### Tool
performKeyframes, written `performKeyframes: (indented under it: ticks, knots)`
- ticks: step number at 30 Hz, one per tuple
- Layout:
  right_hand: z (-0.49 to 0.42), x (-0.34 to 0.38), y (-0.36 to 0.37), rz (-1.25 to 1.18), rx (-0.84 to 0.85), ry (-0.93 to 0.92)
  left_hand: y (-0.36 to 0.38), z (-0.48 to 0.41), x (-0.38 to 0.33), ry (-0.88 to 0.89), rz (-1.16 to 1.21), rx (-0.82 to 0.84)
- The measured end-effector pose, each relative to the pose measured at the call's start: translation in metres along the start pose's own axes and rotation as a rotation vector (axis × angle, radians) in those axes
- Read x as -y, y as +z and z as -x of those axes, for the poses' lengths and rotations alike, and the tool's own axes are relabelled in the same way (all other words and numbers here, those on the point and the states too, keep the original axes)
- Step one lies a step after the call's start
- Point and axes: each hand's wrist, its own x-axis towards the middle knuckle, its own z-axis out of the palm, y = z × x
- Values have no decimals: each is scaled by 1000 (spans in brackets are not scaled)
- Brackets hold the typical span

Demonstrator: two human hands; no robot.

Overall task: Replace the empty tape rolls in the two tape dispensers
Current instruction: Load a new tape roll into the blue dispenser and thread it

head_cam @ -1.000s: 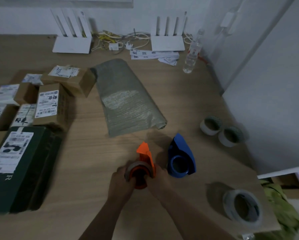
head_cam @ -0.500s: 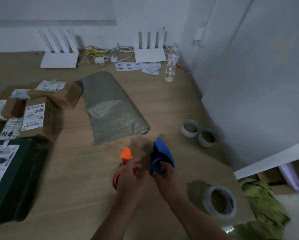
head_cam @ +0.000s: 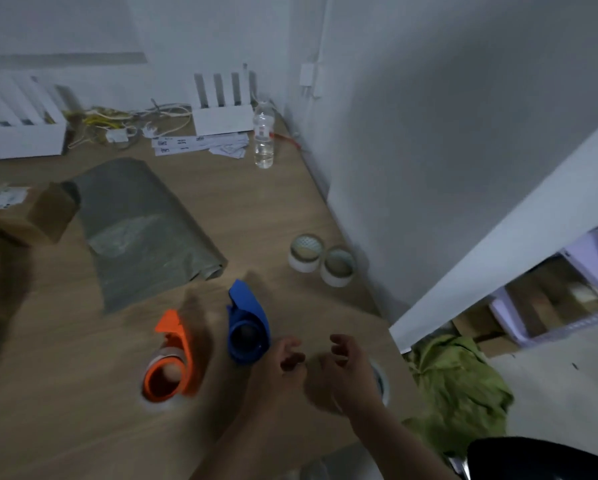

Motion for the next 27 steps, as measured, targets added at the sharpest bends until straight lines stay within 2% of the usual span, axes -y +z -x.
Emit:
performKeyframes:
  ticks: [5, 9, 13, 23, 27]
  knots:
    - [-6, -18, -20, 135, -64, -25, 25, -7, -9, 11, -10, -35]
    - [-6, -31, -26, 208, -11, -40, 29, -9, -9, 4, -14, -119]
    - [-7, -42, -26, 286, 11, -62, 26, -7, -7, 52, -143, -95]
    - [-11, -51, -23, 683, 274, -75, 9, -9, 1, 78, -228, -117]
    - [-11, -49, -18, 723, 272, -66, -2, -11, 9, 98, -250, -108]
